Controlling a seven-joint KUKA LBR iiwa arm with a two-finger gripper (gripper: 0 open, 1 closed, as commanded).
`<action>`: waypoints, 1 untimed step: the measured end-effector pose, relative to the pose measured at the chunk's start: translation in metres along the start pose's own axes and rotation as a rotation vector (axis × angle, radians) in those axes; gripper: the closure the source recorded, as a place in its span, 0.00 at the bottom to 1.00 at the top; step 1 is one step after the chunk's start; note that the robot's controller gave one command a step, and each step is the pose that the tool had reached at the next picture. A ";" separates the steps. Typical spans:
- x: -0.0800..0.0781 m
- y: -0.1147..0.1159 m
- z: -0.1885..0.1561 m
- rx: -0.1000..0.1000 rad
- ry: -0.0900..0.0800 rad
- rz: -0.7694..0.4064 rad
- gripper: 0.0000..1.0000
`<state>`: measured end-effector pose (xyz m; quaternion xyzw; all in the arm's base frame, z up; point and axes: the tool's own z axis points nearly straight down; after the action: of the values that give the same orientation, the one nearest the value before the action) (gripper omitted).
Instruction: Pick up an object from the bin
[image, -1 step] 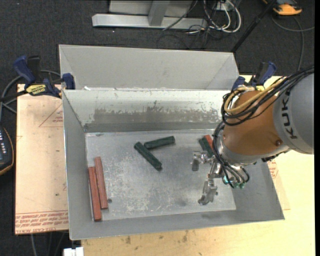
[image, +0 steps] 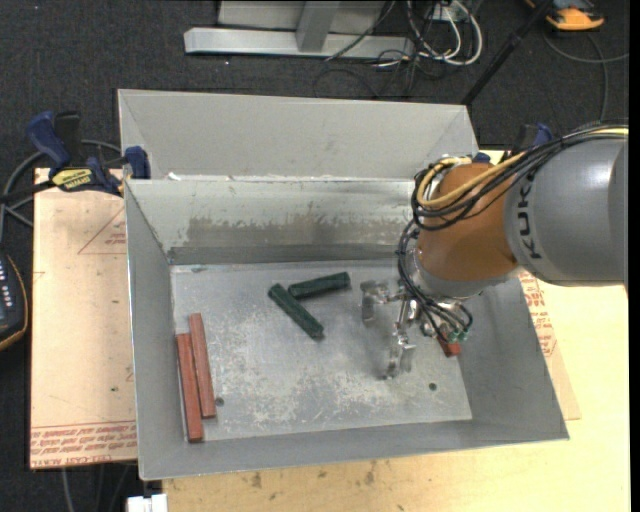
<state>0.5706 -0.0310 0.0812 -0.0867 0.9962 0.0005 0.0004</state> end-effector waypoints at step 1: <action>-0.085 0.018 -0.043 0.000 -0.011 0.132 0.00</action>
Offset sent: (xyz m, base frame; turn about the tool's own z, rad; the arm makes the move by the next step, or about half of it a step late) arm 0.0775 0.0295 0.0406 0.1351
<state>0.6515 0.0013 0.1245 -0.0208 0.9998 0.0012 0.0058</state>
